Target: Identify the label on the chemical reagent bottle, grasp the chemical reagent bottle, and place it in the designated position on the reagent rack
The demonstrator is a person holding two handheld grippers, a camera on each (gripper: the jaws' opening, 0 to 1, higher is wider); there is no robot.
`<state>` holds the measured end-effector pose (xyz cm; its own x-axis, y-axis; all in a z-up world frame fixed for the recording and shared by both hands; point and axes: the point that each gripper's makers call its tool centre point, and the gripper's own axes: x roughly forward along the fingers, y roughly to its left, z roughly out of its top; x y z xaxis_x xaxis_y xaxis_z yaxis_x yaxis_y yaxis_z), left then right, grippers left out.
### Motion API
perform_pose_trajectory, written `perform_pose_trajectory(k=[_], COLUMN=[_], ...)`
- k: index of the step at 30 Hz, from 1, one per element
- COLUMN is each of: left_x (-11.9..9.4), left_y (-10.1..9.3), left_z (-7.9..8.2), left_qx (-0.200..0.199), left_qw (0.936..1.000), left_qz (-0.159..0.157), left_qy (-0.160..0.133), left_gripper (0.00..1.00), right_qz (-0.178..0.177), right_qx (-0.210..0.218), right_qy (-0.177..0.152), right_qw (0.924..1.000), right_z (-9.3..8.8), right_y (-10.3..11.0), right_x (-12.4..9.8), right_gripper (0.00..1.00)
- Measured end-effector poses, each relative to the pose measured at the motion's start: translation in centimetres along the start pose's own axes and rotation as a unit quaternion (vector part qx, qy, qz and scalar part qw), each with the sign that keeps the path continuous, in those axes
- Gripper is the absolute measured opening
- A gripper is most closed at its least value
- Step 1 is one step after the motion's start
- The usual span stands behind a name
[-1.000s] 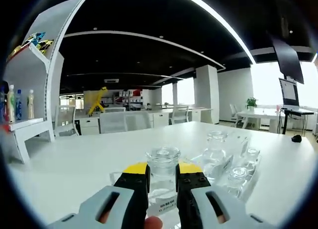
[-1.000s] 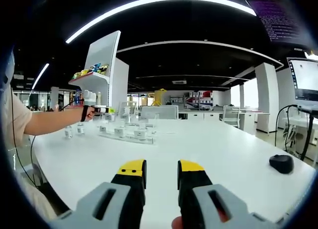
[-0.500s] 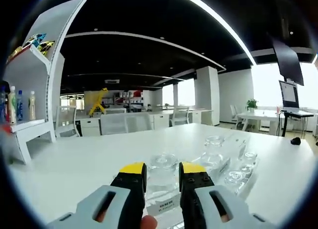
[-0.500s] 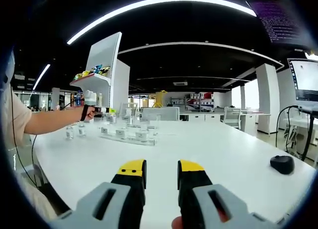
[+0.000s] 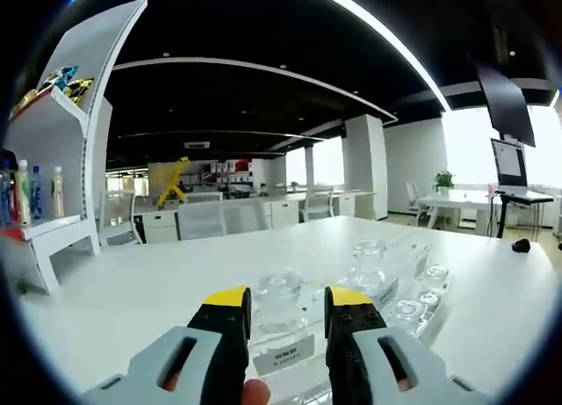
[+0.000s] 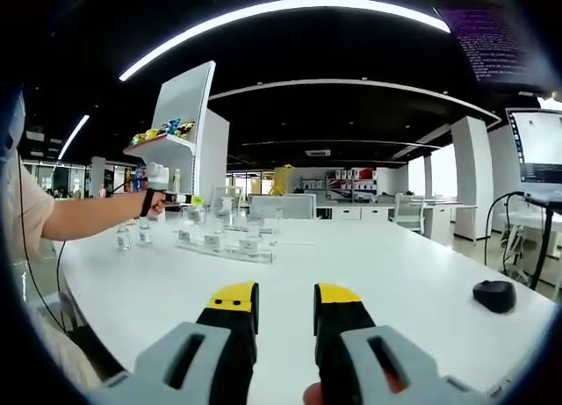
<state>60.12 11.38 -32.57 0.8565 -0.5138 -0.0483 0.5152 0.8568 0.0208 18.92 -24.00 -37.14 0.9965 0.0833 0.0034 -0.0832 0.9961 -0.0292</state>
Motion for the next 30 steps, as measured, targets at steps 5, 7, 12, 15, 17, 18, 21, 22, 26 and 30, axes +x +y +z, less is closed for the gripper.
perform_pose_trajectory(k=[5,7,12,15,17,18,21,22,26,30], left_x=[-1.0,-1.4,-2.6,-3.5,-4.1,-4.6,-5.6,-6.0,-7.6,-9.0], left_y=[-0.3,-0.5,-1.2,-1.9,-2.2,-2.5,-3.0,-3.1,-3.7,-4.5], left_z=[0.7,0.9,1.5,1.9,2.2,2.4,2.9,3.1,3.8,4.5], left_qx=[-0.001,0.001,-0.002,0.005,0.005,0.005,0.008,0.011,0.017,0.018], left_qw=[0.9999,0.9999,0.9996,0.9994,0.9992,0.9991,0.9986,0.9984,0.9975,0.9966], left_qz=[0.001,-0.001,-0.007,-0.011,-0.015,-0.016,-0.021,-0.022,-0.029,-0.037], left_qy=[-0.011,-0.014,-0.026,-0.033,-0.037,-0.04,-0.048,-0.051,-0.061,-0.071], left_gripper=[0.35,0.35,0.36,0.36,0.37,0.37,0.37,0.37,0.37,0.37], right_qz=[-0.001,0.0,0.002,0.003,0.004,0.004,0.004,0.004,0.007,0.011], right_qx=[-0.001,-0.001,-0.001,-0.002,-0.002,-0.003,-0.004,-0.005,-0.007,-0.008], right_qy=[-0.004,-0.004,-0.007,-0.009,-0.011,-0.012,-0.014,-0.014,-0.017,-0.019], right_qw=[1.0,1.0,1.0,1.0,0.9999,0.9999,0.9999,0.9999,0.9998,0.9997], right_z=[0.3,0.4,0.6,0.9,1.1,1.2,1.4,1.4,1.6,1.8], right_y=[0.0,0.0,0.3,0.5,0.7,0.8,0.8,0.9,1.3,1.7], right_x=[-0.2,-0.2,-0.2,-0.2,-0.3,-0.4,-0.4,-0.5,-0.4,-0.4], right_gripper=[0.25,0.25,0.25,0.25,0.25,0.25,0.25,0.25,0.25,0.24])
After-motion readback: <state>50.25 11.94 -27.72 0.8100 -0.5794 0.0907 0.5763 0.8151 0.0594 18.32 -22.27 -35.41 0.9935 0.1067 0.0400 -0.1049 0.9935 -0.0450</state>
